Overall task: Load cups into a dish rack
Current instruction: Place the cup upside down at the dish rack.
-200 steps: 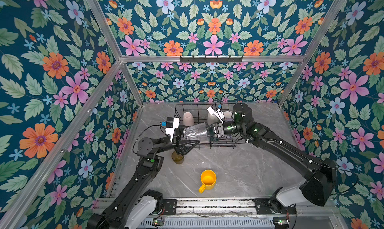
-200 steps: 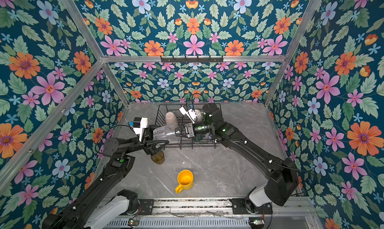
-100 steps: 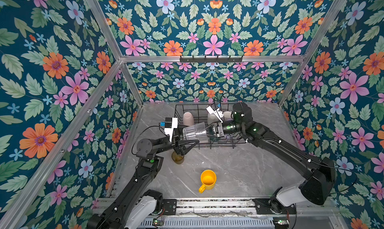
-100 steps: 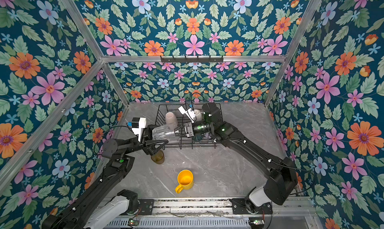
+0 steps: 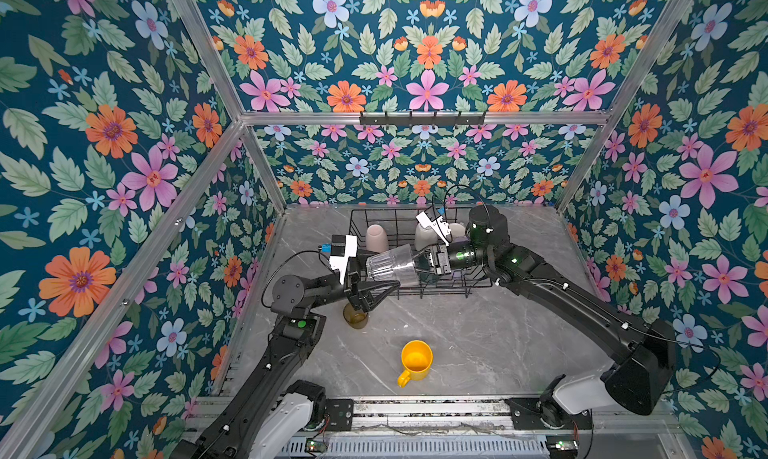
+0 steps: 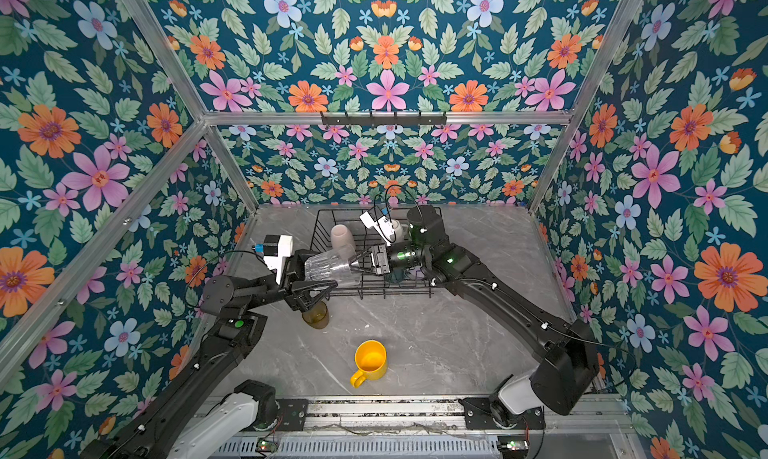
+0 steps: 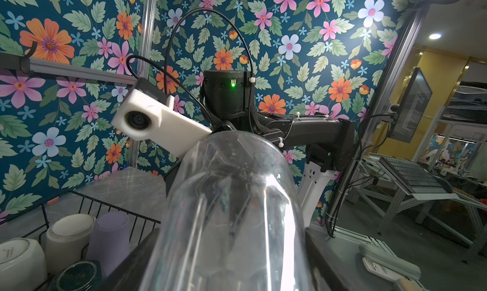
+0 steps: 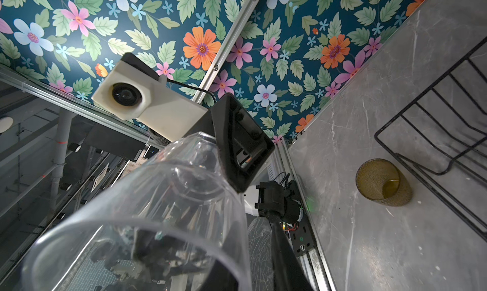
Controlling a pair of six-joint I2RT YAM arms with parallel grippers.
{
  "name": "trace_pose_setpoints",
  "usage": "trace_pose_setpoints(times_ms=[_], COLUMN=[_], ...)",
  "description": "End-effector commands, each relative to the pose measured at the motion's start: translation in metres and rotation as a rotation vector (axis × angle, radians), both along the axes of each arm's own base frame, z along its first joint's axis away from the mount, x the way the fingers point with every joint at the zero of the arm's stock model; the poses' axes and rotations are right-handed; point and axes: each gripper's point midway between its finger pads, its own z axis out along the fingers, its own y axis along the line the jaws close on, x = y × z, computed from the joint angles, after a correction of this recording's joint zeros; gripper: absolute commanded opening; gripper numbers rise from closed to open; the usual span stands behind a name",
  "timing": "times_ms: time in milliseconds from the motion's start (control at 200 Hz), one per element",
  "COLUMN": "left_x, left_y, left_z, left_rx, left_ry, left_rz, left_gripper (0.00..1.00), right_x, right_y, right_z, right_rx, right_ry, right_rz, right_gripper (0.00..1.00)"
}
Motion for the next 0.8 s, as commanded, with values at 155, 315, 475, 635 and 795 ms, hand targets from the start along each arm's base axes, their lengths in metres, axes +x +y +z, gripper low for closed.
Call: trace_pose_setpoints(times_ms=[155,315,475,635,795], left_x=[0.027,0.057,0.09,0.126,0.151], left_y=[0.003,0.009,0.018,0.027,0.029], left_z=[-0.001,-0.009,-0.018,-0.033,-0.042], left_rx=[0.055,0.152,0.235,0.337,0.401], left_ry=[0.005,0.058,0.124,0.214,0.277], left_rz=[0.151,0.3,0.449,0.574,0.637], left_gripper=[0.0,0.0,0.0,0.0,0.0], right_x=[0.018,0.04,0.057,0.06,0.06], right_y=[-0.033,-0.082,-0.128,-0.156,-0.168], right_z=[0.001,-0.003,-0.017,-0.023,-0.029], right_rx=[-0.015,-0.082,-0.205,-0.242,-0.272], right_ry=[-0.021,-0.045,-0.131,-0.19,-0.207], right_rz=[-0.13,-0.34,-0.603,-0.751,-0.805], right_gripper=[0.32,0.52,0.76,0.88,0.91])
